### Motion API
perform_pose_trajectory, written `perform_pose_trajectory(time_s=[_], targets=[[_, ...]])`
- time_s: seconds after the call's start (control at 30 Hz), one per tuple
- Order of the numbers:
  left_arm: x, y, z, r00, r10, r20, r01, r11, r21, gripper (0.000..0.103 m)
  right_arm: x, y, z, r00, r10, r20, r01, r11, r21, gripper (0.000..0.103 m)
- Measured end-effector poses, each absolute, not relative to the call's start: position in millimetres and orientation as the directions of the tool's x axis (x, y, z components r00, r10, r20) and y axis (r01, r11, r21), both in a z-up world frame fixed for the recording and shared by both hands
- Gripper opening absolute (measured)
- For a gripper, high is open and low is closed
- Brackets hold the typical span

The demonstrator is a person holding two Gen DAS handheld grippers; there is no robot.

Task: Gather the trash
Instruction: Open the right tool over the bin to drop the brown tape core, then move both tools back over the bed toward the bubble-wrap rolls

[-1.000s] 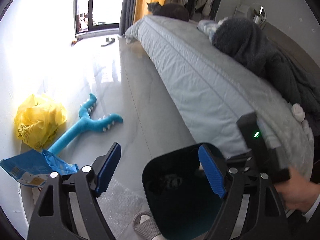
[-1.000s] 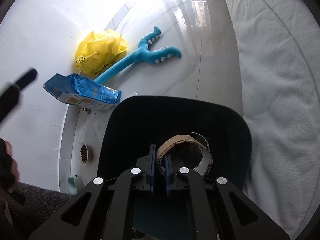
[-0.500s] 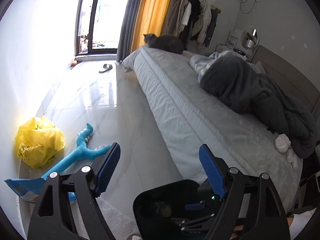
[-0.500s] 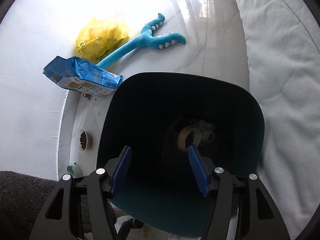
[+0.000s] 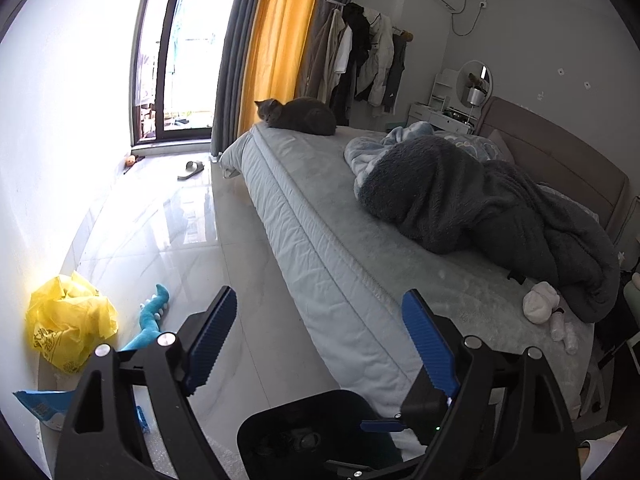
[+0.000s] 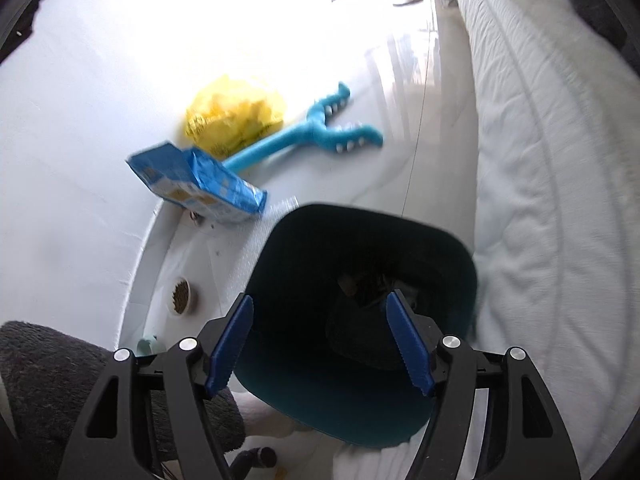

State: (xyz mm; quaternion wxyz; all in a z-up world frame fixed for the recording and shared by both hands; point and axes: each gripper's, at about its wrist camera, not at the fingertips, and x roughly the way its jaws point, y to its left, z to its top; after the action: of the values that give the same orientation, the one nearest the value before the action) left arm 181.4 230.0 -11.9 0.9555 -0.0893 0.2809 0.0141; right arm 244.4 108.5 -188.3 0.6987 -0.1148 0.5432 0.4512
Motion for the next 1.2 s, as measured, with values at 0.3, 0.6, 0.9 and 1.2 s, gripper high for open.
perform_pose_trajectory(time_s=[0.3,0.6,0.9,1.2], targets=[[193.5,187.9,2.1,0.856,-0.056,-0.513,-0.017,0.991,-0.136,0.089,253.6,62.4,-138.3,0.146,0.595,-0.79,-0.779,0.561,0.278,0.072],[208.0,146.0,7.5,0.858,-0.1,-0.505,0.038,0.991,-0.131,0.089,269.0,12.0,-116.9,0.25,0.6,-0.76,-0.748,0.618,0.241,0.073],[221.1,112.1,4.2,0.849,-0.134,-0.512,0.069,0.987,-0.144,0.089,279.0,-35.1,-103.8,0.335,0.587,-0.737,-0.706,0.674,0.217,0.074],[232.5,85.3,0.4,0.838,-0.16,-0.521,0.088,0.983,-0.161,0.089,279.1,-76.6,-95.2,0.408,0.554,-0.726,-0.687,0.71,0.155,0.074]])
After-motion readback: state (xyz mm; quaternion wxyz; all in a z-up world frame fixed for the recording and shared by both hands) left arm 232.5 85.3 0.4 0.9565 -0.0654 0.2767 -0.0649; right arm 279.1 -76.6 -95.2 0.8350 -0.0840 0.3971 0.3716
